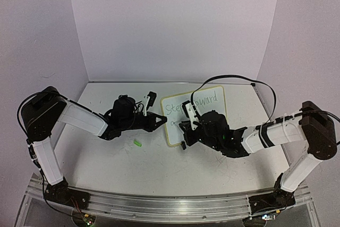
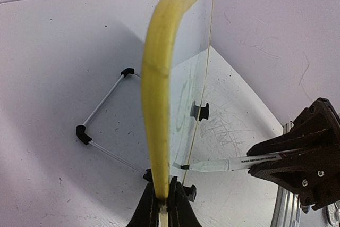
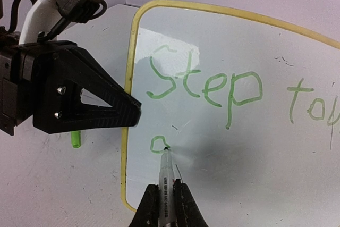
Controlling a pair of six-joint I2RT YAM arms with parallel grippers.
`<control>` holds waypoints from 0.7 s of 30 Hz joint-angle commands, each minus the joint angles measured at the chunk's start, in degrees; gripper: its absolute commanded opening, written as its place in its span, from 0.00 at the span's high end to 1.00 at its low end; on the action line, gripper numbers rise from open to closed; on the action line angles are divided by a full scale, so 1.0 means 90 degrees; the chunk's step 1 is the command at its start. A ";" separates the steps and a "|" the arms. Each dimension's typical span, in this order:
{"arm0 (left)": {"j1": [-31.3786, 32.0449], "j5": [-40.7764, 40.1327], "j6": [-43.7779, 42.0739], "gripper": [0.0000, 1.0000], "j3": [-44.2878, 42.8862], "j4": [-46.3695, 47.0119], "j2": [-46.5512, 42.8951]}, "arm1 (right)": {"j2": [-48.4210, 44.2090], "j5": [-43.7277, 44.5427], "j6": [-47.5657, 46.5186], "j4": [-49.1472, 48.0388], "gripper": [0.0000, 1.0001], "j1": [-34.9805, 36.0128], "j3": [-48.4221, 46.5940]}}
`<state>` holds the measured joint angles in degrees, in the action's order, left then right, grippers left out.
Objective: Write a sentence on the whiteboard
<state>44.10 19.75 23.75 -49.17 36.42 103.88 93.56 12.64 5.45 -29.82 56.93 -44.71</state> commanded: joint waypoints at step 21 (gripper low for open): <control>0.0028 -0.0268 -0.0295 1.00 -0.0048 -0.0194 -0.0211 | -0.0090 -0.0231 0.0655 0.0277 1.00 0.0241 0.0343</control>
<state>44.22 19.75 23.33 -49.17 35.99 103.53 92.97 11.40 10.37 -26.73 58.30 -41.19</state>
